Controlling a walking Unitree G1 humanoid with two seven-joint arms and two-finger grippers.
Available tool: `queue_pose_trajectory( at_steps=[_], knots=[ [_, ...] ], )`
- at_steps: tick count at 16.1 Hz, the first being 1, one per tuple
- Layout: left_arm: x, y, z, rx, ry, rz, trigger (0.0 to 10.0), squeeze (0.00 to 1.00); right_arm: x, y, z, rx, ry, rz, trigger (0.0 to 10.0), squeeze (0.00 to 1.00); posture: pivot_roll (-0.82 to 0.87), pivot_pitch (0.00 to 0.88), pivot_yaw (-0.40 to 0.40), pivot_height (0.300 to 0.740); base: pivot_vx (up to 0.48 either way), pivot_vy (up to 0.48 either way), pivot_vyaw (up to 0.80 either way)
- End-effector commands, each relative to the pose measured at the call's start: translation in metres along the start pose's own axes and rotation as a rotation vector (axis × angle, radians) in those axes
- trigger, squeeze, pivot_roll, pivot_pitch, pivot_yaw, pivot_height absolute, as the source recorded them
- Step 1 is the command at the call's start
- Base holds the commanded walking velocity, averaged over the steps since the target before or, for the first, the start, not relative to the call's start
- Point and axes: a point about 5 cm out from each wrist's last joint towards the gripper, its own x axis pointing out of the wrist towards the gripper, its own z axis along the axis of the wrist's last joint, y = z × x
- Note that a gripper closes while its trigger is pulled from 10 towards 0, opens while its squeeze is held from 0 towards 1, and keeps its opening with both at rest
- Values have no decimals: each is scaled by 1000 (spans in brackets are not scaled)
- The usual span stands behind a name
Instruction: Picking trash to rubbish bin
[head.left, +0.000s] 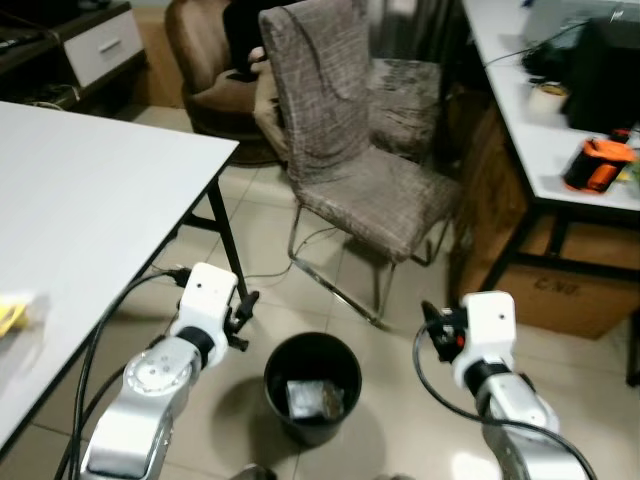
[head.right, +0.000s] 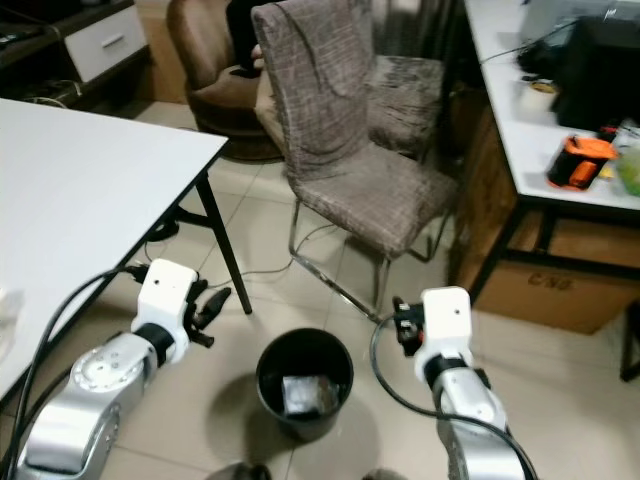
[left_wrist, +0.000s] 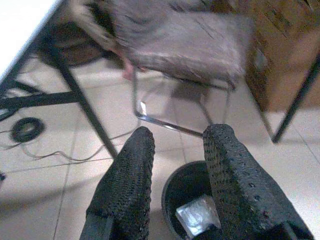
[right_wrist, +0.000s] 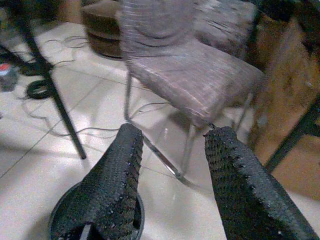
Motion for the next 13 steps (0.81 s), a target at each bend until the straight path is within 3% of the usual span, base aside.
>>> queue_pose_trajectory(
  at_steps=[1, 7, 13],
  knots=[
    [-3, 1, 0, -6, 3, 14, 10000, 0, 3, 0, 4, -6, -18, 5, 10000, 0, -44, 3, 17, 740, -277, 0, 0],
    [-4, 2, -2, -1, 9, 16, 10000, 0, 6, 0, 4, -14, -14, 21, 10000, 0, -43, 0, 9, 740, -280, 0, 0],
    [-8, -6, -7, -8, 16, 11, 10000, 0, 5, 0, 3, -42, -4, 50, 10000, 0, -42, 0, -26, 740, -278, 0, 0]
  ],
)
